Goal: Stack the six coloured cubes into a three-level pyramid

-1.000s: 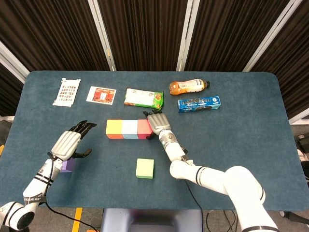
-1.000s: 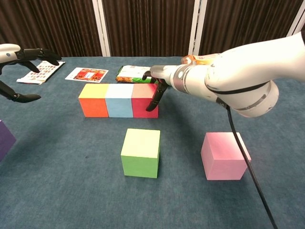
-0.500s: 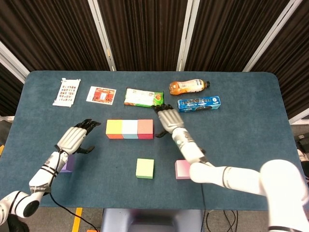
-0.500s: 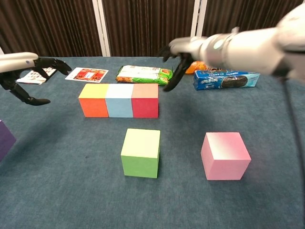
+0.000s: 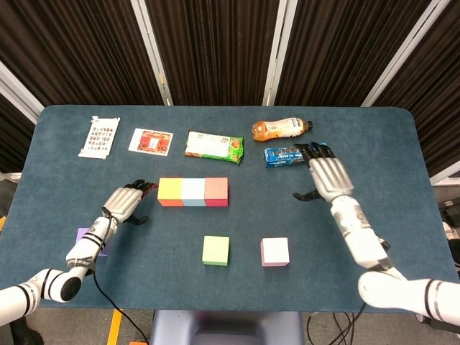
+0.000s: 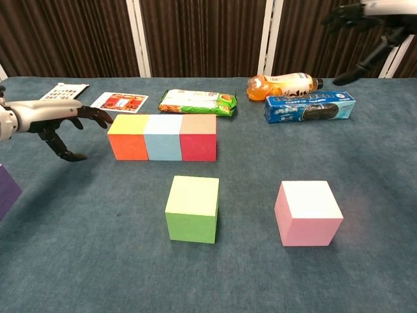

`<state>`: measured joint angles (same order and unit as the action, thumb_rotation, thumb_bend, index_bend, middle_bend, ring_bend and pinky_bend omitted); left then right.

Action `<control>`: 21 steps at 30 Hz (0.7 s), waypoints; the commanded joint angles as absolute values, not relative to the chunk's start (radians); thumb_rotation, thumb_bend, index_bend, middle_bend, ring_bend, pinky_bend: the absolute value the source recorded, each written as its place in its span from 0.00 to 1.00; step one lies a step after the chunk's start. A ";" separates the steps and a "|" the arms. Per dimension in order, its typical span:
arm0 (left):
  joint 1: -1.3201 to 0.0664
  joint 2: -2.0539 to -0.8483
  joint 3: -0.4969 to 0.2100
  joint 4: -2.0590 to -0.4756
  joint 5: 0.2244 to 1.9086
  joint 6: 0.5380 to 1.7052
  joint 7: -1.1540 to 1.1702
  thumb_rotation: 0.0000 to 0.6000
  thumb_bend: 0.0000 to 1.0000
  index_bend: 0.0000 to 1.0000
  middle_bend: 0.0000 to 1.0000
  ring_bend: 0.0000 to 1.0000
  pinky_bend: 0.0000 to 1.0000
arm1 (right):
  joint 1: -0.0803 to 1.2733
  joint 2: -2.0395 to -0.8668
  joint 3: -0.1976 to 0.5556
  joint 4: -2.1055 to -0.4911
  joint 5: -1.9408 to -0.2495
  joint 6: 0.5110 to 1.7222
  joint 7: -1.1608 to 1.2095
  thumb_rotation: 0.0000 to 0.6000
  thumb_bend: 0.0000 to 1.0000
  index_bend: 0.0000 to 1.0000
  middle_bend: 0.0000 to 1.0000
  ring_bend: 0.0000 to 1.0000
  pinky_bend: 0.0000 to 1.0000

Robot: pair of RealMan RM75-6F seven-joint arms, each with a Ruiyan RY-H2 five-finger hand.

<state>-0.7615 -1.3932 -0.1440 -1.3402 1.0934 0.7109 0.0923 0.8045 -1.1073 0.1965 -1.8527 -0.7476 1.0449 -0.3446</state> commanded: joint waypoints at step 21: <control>-0.825 -1.434 -0.154 -1.306 1.019 0.666 0.118 1.00 0.31 0.13 0.14 0.07 0.18 | 0.701 -1.072 0.175 -1.841 -0.846 1.050 -0.272 1.00 0.26 0.00 0.18 0.06 0.16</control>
